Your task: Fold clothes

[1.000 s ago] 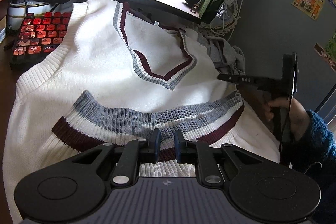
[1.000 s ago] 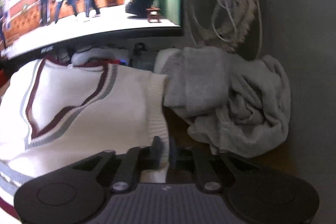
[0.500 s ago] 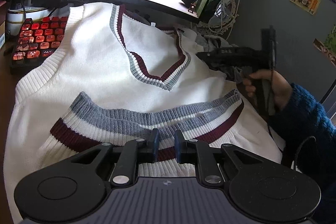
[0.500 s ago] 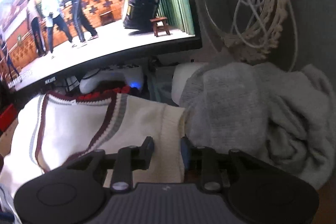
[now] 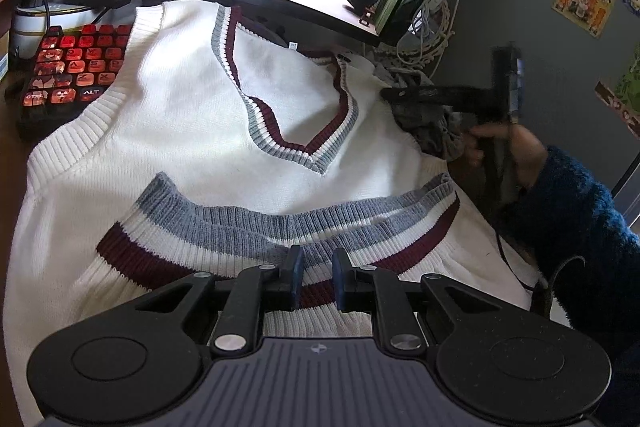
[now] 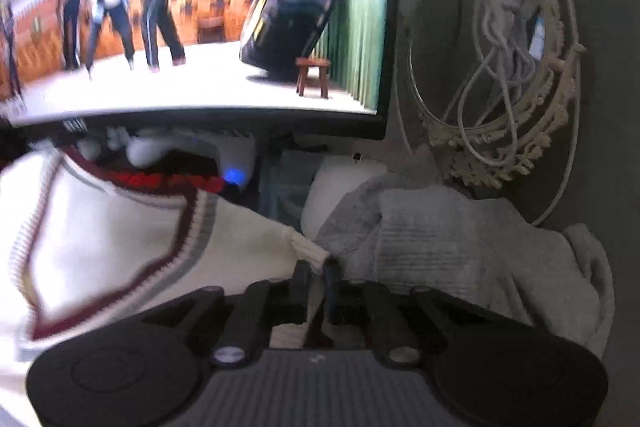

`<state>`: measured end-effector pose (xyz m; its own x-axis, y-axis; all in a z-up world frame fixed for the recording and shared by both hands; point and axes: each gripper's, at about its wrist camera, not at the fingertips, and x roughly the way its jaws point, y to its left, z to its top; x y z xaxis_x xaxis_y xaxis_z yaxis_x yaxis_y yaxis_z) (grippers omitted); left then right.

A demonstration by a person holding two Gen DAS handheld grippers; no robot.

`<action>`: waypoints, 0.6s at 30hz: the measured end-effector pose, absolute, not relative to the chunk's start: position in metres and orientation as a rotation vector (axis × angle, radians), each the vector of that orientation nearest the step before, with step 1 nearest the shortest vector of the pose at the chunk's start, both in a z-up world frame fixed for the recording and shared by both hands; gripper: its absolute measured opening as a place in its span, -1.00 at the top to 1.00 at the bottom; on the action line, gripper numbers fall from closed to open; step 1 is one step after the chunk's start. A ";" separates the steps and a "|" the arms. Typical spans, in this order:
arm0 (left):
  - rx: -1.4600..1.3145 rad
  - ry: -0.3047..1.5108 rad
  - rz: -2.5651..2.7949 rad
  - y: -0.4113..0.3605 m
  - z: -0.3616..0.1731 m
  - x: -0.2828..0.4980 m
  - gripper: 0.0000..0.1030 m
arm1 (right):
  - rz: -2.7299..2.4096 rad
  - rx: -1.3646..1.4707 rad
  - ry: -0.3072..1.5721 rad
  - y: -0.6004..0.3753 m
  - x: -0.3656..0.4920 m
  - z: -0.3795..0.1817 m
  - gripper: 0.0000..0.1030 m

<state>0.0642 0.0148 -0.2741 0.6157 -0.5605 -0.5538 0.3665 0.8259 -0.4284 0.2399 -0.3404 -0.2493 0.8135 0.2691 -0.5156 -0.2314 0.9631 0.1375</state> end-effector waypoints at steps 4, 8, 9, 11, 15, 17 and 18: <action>-0.295 0.734 -0.544 0.016 -0.275 0.065 0.71 | 0.331 0.232 0.575 -0.367 0.201 -0.239 0.35; -0.294 0.737 -0.541 0.015 -0.274 0.065 0.71 | 0.339 0.145 0.649 -0.356 0.155 -0.256 0.34; -0.293 0.738 -0.540 0.015 -0.274 0.065 0.71 | 0.329 0.114 0.658 -0.352 0.147 -0.261 0.32; -0.291 0.739 -0.537 0.014 -0.273 0.065 0.71 | 0.291 0.046 0.663 -0.342 0.132 -0.269 0.31; -0.282 0.741 -0.529 0.012 -0.272 0.065 0.71 | 0.204 0.037 0.609 -0.337 0.119 -0.276 0.91; -0.280 0.739 -0.523 0.011 -0.272 0.064 0.71 | 0.159 0.078 0.586 -0.346 0.119 -0.274 0.92; -0.284 0.739 -0.517 0.011 -0.272 0.063 0.71 | 0.143 0.129 0.598 -0.353 0.120 -0.276 0.93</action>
